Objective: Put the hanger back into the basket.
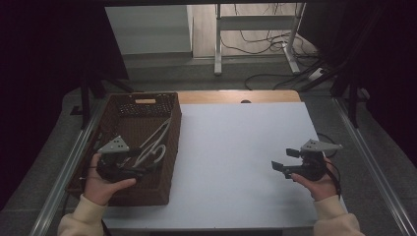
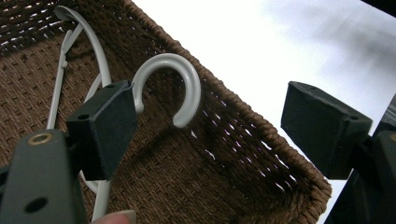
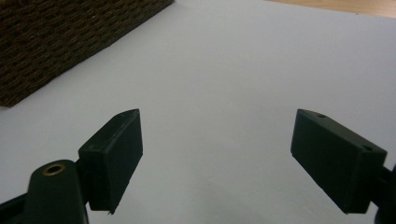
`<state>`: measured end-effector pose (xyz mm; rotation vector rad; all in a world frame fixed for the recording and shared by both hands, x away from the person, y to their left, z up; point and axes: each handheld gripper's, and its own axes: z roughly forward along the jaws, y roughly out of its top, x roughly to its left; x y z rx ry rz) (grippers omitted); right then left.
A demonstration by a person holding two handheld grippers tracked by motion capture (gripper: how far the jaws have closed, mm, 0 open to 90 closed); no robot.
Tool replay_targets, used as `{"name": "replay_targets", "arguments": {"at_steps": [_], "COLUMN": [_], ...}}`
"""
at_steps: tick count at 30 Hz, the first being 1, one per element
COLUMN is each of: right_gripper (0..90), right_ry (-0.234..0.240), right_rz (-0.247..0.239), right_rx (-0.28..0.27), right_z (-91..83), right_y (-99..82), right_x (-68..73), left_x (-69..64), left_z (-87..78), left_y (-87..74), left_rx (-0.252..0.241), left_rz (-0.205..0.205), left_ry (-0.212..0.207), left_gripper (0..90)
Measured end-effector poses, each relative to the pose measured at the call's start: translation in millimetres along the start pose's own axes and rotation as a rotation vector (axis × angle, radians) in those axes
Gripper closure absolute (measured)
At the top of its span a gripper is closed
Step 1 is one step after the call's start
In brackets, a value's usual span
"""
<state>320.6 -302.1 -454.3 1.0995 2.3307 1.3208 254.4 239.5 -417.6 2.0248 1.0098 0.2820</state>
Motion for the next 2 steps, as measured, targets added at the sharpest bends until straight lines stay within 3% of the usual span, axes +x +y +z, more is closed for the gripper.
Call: {"name": "replay_targets", "arguments": {"at_steps": [2], "right_gripper": [16.5], "right_ry": [-0.002], "right_rz": [-0.007], "right_rx": [-0.006], "right_z": [0.5], "right_y": [0.6], "right_x": [0.7], "left_x": [0.4], "left_z": [-0.2], "left_y": [-0.2], "left_rx": [0.000], "left_rz": [-0.002], "left_ry": [0.001], "left_gripper": [18.3]}}
